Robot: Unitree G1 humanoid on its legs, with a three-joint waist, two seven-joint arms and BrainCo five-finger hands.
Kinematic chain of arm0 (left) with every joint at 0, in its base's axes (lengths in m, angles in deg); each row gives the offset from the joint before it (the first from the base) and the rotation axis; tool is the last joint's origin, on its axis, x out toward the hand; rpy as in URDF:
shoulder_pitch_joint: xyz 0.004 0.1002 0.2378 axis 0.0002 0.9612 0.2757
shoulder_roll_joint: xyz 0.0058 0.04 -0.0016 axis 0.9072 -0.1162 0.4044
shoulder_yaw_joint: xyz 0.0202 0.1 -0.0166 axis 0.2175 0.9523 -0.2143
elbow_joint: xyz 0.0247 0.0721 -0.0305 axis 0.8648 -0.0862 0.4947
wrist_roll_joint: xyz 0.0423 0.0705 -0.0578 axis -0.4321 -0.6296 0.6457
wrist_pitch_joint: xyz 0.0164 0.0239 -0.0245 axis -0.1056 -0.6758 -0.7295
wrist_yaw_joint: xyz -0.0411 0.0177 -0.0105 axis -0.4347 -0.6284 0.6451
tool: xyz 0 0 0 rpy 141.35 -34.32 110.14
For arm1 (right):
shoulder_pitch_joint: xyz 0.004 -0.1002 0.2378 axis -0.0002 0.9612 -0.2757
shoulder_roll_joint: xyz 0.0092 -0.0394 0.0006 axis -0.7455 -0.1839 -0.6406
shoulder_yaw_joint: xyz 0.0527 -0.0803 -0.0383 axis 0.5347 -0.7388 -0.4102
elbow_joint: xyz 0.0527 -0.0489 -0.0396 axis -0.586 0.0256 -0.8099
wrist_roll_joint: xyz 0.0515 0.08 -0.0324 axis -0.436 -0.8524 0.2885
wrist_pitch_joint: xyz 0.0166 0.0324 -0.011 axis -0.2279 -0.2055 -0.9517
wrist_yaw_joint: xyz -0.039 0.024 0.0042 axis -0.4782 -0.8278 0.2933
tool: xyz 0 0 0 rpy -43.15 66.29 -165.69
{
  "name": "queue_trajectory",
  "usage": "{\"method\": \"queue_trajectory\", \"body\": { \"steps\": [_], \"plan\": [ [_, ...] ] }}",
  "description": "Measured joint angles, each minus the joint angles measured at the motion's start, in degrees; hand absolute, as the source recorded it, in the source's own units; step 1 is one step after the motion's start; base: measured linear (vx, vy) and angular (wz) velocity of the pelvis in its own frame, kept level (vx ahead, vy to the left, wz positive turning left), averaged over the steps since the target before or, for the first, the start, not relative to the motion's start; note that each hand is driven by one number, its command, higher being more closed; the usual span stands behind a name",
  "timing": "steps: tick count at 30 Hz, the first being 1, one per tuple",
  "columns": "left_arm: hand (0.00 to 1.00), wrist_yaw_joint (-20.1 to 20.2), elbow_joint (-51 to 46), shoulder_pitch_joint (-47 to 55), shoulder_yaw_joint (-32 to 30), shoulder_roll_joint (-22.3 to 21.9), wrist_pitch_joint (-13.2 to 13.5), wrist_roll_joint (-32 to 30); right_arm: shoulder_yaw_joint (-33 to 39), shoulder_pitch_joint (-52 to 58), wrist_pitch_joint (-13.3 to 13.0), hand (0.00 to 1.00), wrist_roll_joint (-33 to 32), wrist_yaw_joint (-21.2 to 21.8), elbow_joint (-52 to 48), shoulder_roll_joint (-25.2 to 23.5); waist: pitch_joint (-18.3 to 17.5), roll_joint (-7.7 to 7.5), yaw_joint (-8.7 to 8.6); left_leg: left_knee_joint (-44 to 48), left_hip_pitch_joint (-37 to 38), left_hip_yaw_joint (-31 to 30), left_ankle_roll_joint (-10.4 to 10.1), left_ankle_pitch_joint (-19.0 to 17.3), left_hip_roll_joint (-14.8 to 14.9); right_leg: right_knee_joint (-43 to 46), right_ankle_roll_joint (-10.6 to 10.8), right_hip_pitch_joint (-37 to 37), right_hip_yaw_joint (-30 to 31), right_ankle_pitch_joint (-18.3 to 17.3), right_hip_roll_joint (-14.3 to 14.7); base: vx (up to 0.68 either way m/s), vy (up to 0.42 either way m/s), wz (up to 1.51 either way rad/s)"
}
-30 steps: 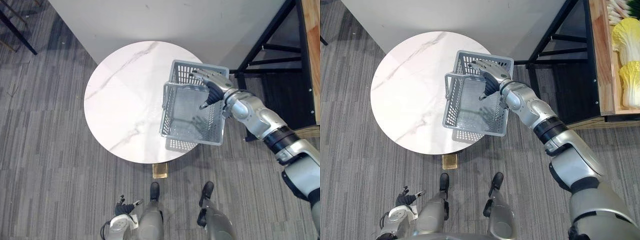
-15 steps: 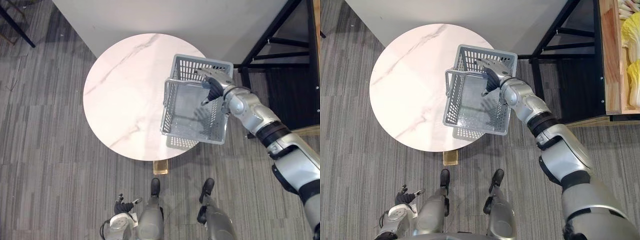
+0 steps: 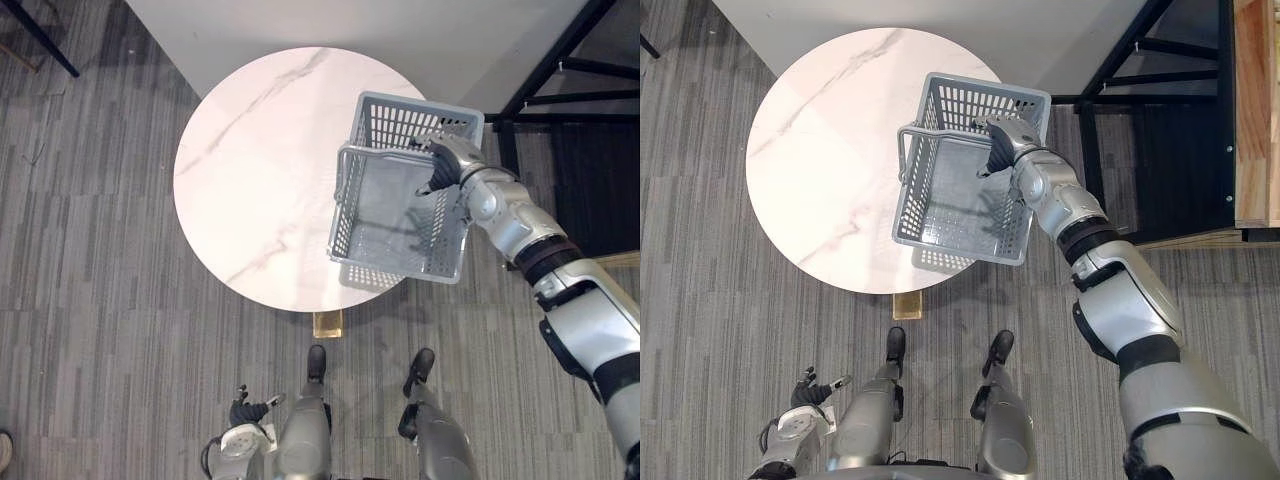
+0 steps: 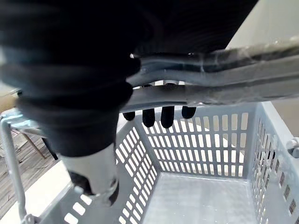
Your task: Pick vegetable in the basket
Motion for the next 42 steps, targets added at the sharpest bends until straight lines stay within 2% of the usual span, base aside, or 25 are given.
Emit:
{"method": "queue_trajectory", "body": {
  "steps": [14,18,22,25,27,29,32,34,35,37,42],
  "plan": [
    [0.00,-0.07,0.02,0.00,0.53,0.06,-0.10,-0.04,-0.59,1.35,-0.57,1.00,2.10,-0.68,0.88,-0.95,0.03,0.03,0.19,0.81,-0.40,-0.16,0.01,0.01,0.00,0.61,-0.02,-0.25,0.03,-0.02,-0.14,-0.01,0.003,0.00],
    [0.00,-0.06,0.02,0.00,0.55,0.23,-0.22,-0.21,-3.33,1.83,-1.67,1.00,2.11,-0.36,-0.31,-0.17,0.02,0.03,0.18,0.82,-0.32,-0.26,-0.02,0.36,0.01,0.80,-0.02,-0.18,0.01,-0.02,-0.17,0.00,0.000,0.00],
    [0.00,0.00,0.03,0.01,0.37,0.27,-0.68,-0.59,-7.48,2.49,-2.42,1.00,2.11,1.74,-4.56,1.57,-0.02,-0.02,0.06,0.81,0.34,-0.28,-0.01,0.59,0.07,0.81,-0.02,0.50,-0.04,-0.01,-0.13,0.00,0.000,0.00],
    [0.00,0.13,0.04,0.07,-0.14,0.27,-0.81,-0.76,-11.82,4.33,-2.62,1.00,2.53,3.54,-11.93,4.77,-0.22,-0.37,-0.01,0.66,1.47,-0.09,-0.01,0.59,0.09,0.76,-0.01,1.54,0.12,-0.01,-0.11,0.00,0.000,0.00],
    [0.00,0.34,0.02,0.16,-0.48,0.31,-0.91,-2.04,-12.11,6.11,-3.26,1.00,3.93,4.10,-17.15,7.19,-0.65,-0.84,-0.16,0.61,1.61,0.09,-0.01,0.60,0.10,0.76,-0.01,1.58,0.23,-0.01,-0.08,-0.01,0.004,-0.04],
    [0.00,0.48,0.00,0.81,-2.07,0.46,-1.77,-2.50,-12.11,7.78,-4.07,1.00,3.82,4.15,-23.83,9.59,-1.46,-1.86,-1.24,0.50,1.99,0.84,-0.01,0.60,0.20,0.76,-0.09,1.60,0.66,0.07,0.04,-0.01,0.005,-0.09],
    [0.00,0.52,0.22,1.60,-3.16,0.81,-2.14,-3.01,-12.06,9.83,-5.16,1.00,2.30,4.18,-31.41,12.94,-2.48,-2.97,-1.94,-0.20,4.20,2.29,-0.02,0.60,0.36,0.71,-0.13,2.49,2.18,0.10,0.25,0.01,0.000,-0.28],
    [0.00,1.04,0.16,3.57,-3.52,1.37,-2.43,-4.76,-11.41,13.35,-6.85,1.00,-0.38,4.19,-37.51,16.71,-6.18,-4.30,-2.76,-0.38,4.75,3.17,-0.02,0.60,0.44,0.35,-0.13,2.52,3.13,0.10,0.46,0.01,-0.001,-0.20],
    [0.00,1.22,0.24,3.98,-3.52,1.54,-2.60,-4.90,-11.17,14.33,-6.95,1.00,-0.76,4.18,-38.91,17.60,-7.07,-4.47,-3.03,-0.48,4.88,3.21,-0.02,0.59,0.52,0.29,-0.13,2.59,3.15,0.10,0.55,0.03,-0.013,-0.12],
    [0.00,2.05,0.31,5.24,-3.52,1.93,-2.85,-5.05,-9.48,17.88,-7.44,1.00,-1.33,4.27,-43.83,20.85,-8.64,-5.19,-3.77,-1.44,6.95,4.22,-0.07,0.55,0.89,-0.10,-0.13,3.90,3.77,0.09,1.09,0.01,-0.016,-0.15],
    [0.00,3.77,2.05,5.94,-3.50,2.24,-3.21,-5.67,-6.32,25.85,-8.86,1.00,-3.80,5.79,-49.54,27.53,-10.97,-5.78,-4.67,-2.39,8.39,4.77,-0.17,0.39,1.00,-0.15,-0.05,4.28,5.04,0.22,1.42,-0.03,-0.003,-0.11]
  ]
}}
